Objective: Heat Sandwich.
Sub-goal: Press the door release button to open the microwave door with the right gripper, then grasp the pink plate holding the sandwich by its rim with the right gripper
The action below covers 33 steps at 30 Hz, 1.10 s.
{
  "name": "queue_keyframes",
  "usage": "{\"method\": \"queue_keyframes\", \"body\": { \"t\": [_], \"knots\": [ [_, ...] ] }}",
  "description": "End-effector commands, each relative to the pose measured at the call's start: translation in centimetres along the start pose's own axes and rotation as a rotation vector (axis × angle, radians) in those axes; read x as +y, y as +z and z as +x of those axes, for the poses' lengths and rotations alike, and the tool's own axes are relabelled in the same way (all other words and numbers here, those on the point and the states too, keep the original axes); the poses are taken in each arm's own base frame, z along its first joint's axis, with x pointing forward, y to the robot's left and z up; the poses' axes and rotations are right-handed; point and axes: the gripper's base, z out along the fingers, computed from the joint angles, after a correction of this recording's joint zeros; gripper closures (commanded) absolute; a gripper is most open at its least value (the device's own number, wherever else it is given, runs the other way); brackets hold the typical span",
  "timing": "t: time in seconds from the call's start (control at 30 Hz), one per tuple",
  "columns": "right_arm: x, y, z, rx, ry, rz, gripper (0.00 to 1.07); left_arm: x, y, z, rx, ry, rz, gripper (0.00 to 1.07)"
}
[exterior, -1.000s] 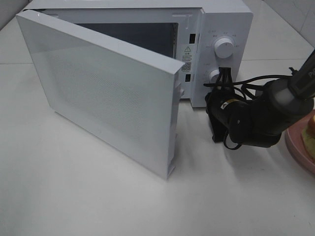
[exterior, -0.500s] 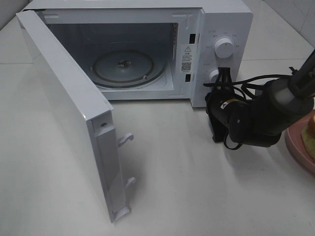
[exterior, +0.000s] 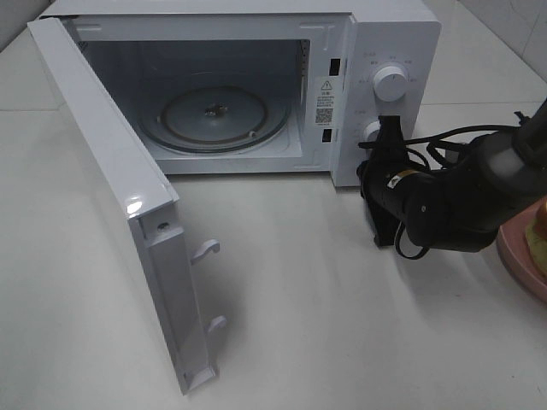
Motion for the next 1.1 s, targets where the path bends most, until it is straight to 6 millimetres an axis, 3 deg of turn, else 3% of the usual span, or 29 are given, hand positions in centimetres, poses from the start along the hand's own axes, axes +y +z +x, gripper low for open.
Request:
{"method": "queue_keyframes", "body": {
  "t": [0.03, 0.4, 0.73, 0.87, 1.1],
  "knots": [
    [1.6, -0.5, -0.1, 0.019, -0.031, -0.089, 1.05, 0.0, -0.3, 0.1, -0.021, -0.002, 0.000, 0.05],
    [0.1, -3.0, -0.3, 0.088, -0.116, 0.066, 1.05, 0.0, -0.3, 0.1, -0.021, -0.002, 0.000, 0.05],
    [0.7, -6.2, -0.9, 0.111, -0.212, 0.118, 1.03, 0.0, -0.3, 0.1, -0.021, -0.002, 0.000, 0.05],
    [0.9, -7.5, -0.9, 0.153, -0.327, 0.186, 1.02, 0.0, -0.3, 0.1, -0.021, -0.002, 0.000, 0.05],
    [1.0, -9.4, -0.7, 0.290, -0.690, 0.312, 1.00, 0.0, -0.3, 0.1, -0.021, -0.002, 0.000, 0.05]
  ]
}}
